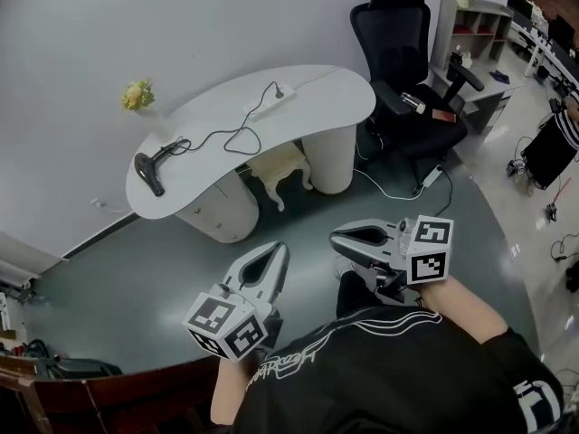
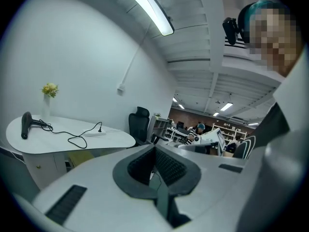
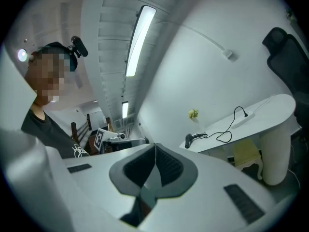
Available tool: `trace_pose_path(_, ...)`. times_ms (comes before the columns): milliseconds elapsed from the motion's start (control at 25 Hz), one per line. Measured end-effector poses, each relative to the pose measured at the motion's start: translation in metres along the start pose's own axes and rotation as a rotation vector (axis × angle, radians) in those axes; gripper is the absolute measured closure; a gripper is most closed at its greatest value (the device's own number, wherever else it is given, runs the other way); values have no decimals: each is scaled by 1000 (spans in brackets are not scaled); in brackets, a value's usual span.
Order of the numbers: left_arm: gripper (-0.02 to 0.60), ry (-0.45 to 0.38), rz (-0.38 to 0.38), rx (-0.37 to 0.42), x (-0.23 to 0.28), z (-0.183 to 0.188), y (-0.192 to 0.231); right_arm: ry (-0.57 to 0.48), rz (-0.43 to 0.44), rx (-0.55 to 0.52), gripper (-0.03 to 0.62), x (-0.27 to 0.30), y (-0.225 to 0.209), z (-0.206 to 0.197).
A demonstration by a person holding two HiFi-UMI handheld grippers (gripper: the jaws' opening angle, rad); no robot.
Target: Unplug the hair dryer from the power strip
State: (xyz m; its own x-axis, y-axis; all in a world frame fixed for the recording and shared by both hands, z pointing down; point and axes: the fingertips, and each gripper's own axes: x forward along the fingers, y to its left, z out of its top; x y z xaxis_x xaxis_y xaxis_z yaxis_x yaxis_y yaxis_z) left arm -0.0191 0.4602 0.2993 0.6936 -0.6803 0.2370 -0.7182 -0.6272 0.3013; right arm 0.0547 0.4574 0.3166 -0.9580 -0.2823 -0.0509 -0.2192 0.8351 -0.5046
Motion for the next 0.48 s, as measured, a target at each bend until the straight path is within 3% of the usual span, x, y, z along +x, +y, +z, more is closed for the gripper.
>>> trace_pose_path(240, 578, 35, 3, -19, 66, 16, 42, -13, -16, 27, 597, 7, -77, 37)
trace_pose_path(480, 578, 59, 29, -65, 149, 37, 115, 8, -13, 49, 597, 30, -178, 78)
